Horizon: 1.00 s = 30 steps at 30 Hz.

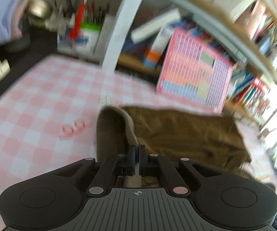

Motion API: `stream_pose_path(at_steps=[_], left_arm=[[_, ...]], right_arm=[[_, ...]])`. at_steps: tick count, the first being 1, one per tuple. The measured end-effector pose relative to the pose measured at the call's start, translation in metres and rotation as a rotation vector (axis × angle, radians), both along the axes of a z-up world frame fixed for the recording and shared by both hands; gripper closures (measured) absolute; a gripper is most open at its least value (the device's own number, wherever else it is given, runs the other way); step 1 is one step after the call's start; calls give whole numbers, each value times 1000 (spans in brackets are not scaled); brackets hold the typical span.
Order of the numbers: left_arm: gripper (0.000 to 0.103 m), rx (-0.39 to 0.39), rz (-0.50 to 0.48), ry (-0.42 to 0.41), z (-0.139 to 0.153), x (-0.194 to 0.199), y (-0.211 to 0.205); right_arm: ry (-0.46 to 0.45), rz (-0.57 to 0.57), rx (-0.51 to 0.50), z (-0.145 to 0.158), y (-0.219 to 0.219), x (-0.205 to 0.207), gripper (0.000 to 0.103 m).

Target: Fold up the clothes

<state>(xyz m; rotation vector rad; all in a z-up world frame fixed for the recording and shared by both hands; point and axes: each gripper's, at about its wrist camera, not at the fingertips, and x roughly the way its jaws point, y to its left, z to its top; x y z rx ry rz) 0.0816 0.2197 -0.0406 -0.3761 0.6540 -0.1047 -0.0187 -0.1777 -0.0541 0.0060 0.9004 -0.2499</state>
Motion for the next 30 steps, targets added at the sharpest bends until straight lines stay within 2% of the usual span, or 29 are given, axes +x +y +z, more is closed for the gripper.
stream_pose_path(at_steps=[3,5,7,12,15,20,25,27,30], left_arm=[[101,-1,86,20,0,-1,20],[100,53,101,93,-16,8,27],[99,57,100,121,-27,13,33],[97,30,97,122,-30,11,40],[90,28,89,129,-29,10,42],[89,77,125,71,-4,-4,39],[89,52,-20,15,15,-31,13],[89,85,-102,27,14,-39,-5],[89,101,-167,51,7,-52,-19]], right_arm=[[1,23,7,-1,5,2,77],[-3,48,40,-1,7,4,75],[-5,81,32,-2,15,7,75],[-8,84,39,-2,20,12,75],[-11,84,44,-1,20,11,74],[-14,83,51,-2,18,11,74],[-19,63,80,0,14,10,68],[-25,44,103,2,10,9,65],[-58,3,86,9,-1,4,65]])
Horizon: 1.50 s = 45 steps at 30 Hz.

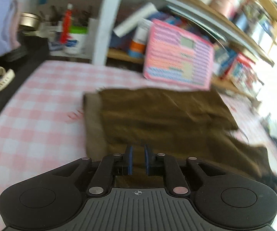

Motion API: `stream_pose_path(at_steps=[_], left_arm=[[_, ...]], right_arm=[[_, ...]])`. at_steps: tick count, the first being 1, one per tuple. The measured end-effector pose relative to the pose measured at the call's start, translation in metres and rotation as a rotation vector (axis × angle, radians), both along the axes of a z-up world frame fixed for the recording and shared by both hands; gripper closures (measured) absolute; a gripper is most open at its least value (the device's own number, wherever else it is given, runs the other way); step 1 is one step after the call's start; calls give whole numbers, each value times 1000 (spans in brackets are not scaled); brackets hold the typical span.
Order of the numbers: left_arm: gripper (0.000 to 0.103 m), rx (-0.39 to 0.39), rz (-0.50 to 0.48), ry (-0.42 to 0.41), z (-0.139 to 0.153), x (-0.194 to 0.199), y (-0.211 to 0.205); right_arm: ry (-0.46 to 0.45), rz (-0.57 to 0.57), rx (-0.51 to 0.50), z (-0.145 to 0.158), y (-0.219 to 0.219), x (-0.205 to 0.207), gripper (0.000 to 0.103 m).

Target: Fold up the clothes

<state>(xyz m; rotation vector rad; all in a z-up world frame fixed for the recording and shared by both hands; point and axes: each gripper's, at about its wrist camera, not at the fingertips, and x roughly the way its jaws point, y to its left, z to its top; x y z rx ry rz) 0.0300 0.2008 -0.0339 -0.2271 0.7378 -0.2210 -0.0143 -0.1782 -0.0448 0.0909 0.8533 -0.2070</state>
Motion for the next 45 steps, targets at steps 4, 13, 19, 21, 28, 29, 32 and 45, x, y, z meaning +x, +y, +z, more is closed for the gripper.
stream_pose_path(at_steps=[4,13,19,21,28,29,32,45], left_arm=[[89,8,3,62,-13,-3,0],[89,-6,22,122,-27,-5,10],[89,-13,58,118,-21,-5,6],[88,-27,72,96,-13,-6,3],[72,-34,86,33,6,-2,-24],[72,-30,96,38,5,-2,-29],[70,-23,138,61,1,-1,-42],[51,35,371,97,0,-15,-153]], right_arm=[[-3,-59,6,2,-19,-5,65],[38,-85,36,-8,-25,-11,65],[19,-71,38,1,-25,-8,65],[4,-62,41,7,-27,-4,65],[-46,17,69,26,-34,24,64],[-51,36,70,28,-34,29,64],[-53,100,83,28,-41,44,62],[-39,414,191,19,-115,147,57]])
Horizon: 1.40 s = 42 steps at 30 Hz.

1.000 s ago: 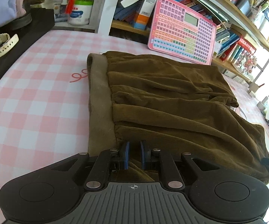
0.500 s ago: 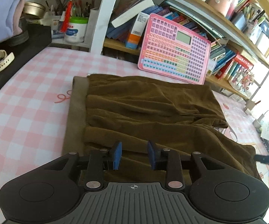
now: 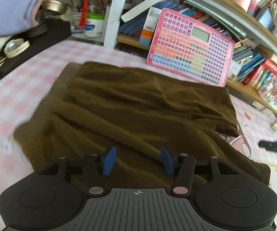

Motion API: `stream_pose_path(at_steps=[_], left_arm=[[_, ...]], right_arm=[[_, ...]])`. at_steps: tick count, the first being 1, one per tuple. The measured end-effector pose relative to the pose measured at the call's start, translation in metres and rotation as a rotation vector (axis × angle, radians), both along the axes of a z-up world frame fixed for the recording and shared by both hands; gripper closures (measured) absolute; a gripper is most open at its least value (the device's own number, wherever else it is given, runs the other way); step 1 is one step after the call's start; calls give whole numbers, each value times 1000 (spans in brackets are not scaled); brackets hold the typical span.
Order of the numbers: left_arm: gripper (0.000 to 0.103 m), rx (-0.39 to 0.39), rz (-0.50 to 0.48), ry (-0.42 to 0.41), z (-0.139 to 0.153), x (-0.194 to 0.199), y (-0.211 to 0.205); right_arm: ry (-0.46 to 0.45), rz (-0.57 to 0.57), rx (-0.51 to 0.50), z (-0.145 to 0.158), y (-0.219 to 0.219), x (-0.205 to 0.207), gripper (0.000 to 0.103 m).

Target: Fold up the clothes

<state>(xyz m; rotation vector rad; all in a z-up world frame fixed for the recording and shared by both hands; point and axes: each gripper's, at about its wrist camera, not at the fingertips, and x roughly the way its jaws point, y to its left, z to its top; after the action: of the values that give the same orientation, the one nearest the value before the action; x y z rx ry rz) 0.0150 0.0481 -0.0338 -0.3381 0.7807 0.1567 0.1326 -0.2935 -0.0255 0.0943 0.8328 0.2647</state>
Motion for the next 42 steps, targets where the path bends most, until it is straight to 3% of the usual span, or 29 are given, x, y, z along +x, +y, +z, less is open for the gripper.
stream_pose_path(at_steps=[7,15,17,18,19,22,26,29,30,31,36,42], left_arm=[[50,7,1,82,-4,-13,-53],[50,33,62,89,6,-23,-60],[50,31,87,92,7,-26,-57],[50,29,98,93,8,-26,-55],[50,29,106,93,8,-26,-54],[50,37,108,93,11,-23,-57],[50,49,98,98,13,-20,-60],[50,56,92,101,14,-19,-62],[50,60,92,100,15,-20,-62],[50,61,93,100,15,-20,-62],[50,44,110,115,9,-19,-59],[50,55,96,109,11,-18,-63]], right_arm=[[50,113,115,-8,-11,74,52],[205,76,273,-29,10,140,52],[234,56,274,-35,16,144,64],[223,45,254,-33,20,145,85],[210,33,233,-31,24,146,97],[127,44,219,-17,40,145,98],[-37,175,246,12,71,136,98],[-7,290,344,17,77,136,87],[4,329,378,18,79,135,76],[0,305,387,17,73,134,70],[50,176,344,0,35,137,67],[130,97,387,-23,1,132,63]])
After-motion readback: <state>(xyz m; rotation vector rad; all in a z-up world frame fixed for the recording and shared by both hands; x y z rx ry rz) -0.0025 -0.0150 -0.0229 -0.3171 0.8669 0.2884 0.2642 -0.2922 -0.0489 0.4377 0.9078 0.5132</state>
